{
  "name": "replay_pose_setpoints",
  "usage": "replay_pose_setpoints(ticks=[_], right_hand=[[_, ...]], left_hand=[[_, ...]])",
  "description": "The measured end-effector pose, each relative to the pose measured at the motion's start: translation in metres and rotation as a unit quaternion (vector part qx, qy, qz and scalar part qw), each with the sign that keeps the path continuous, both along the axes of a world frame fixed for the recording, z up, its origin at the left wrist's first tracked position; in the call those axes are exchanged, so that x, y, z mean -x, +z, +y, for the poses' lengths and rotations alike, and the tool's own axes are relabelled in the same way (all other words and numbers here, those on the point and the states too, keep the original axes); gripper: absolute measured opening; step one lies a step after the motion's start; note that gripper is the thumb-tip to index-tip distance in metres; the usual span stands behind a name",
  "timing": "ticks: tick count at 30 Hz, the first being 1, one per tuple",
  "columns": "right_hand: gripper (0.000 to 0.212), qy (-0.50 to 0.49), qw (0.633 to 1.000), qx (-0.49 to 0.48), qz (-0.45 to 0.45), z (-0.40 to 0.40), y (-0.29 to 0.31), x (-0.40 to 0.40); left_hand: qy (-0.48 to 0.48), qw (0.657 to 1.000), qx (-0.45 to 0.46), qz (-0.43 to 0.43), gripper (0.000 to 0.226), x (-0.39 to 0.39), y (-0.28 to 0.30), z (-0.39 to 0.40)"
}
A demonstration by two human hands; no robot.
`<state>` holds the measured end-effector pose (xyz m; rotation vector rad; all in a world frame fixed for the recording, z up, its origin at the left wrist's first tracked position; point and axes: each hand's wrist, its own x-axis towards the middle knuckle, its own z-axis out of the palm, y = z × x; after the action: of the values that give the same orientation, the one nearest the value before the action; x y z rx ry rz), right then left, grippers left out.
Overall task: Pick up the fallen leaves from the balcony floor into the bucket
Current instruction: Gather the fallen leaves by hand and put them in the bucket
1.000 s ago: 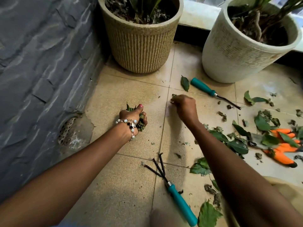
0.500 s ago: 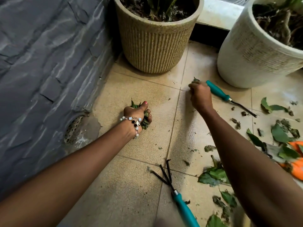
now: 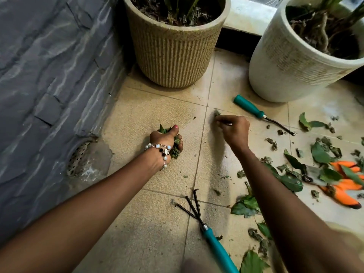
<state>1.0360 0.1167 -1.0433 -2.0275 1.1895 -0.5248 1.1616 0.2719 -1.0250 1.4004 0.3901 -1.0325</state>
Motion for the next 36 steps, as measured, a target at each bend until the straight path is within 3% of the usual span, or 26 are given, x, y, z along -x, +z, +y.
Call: replay_pose_setpoints(ticks=[2, 5, 7, 9, 13, 17, 19, 21, 24, 25, 27, 29, 30, 33, 36], right_hand=[[0.021, -0.037, 0.969, -0.198, -0.143, 0.022, 0.015, 0.001], [0.020, 0.042, 0.939, -0.279, -0.196, 0.051, 0.038, 0.008], [0.020, 0.098, 0.938, -0.282, -0.174, 0.065, 0.048, 0.012], [0.020, 0.128, 0.959, -0.220, -0.123, 0.075, 0.056, 0.016], [0.020, 0.136, 0.989, -0.061, -0.014, 0.089, 0.059, 0.033], [0.019, 0.168, 0.984, 0.047, 0.027, 0.099, 0.068, 0.058], [0.020, 0.211, 0.976, 0.029, 0.047, 0.094, 0.073, 0.074], [0.022, 0.223, 0.973, -0.059, 0.001, 0.090, 0.077, 0.092], [0.021, 0.052, 0.965, -0.217, -0.137, 0.091, 0.082, 0.121], [0.019, -0.007, 0.968, -0.217, -0.126, 0.090, 0.080, 0.130], [0.021, -0.050, 0.984, -0.160, 0.055, 0.087, 0.069, 0.149], [0.044, -0.027, 0.954, -0.103, 0.280, 0.092, 0.056, 0.165], [0.061, -0.024, 0.936, -0.104, 0.335, 0.098, 0.049, 0.170], [0.089, -0.038, 0.927, -0.149, 0.342, 0.123, 0.033, 0.175], [0.074, -0.028, 0.940, -0.082, 0.329, 0.138, 0.019, 0.176]], left_hand=[[-0.006, 1.000, 0.010, 0.007, 0.019, 0.008, 0.004, -0.005], [-0.015, 1.000, 0.013, 0.004, 0.017, 0.020, 0.010, -0.014], [-0.025, 0.999, -0.018, -0.028, 0.021, 0.026, 0.013, -0.021], [-0.044, 0.997, -0.052, -0.044, 0.033, 0.033, 0.015, -0.026], [-0.082, 0.994, 0.021, 0.069, 0.054, 0.054, 0.019, -0.029], [-0.138, 0.987, 0.004, 0.085, 0.043, 0.073, 0.021, -0.029], [-0.129, 0.990, -0.026, 0.042, 0.036, 0.083, 0.020, -0.030], [-0.114, 0.992, -0.046, -0.003, 0.032, 0.093, 0.022, -0.030], [-0.094, 0.996, -0.001, 0.008, 0.030, 0.104, 0.025, -0.030], [-0.086, 0.996, 0.011, 0.011, 0.033, 0.105, 0.022, -0.029], [-0.085, 0.996, 0.015, 0.006, 0.037, 0.112, 0.019, -0.027], [-0.094, 0.996, 0.007, 0.002, 0.037, 0.121, 0.017, -0.024], [-0.099, 0.995, 0.003, 0.000, 0.038, 0.125, 0.018, -0.022], [-0.107, 0.994, 0.003, 0.006, 0.038, 0.136, 0.016, -0.018], [-0.114, 0.993, -0.013, -0.003, 0.035, 0.139, 0.016, -0.014]])
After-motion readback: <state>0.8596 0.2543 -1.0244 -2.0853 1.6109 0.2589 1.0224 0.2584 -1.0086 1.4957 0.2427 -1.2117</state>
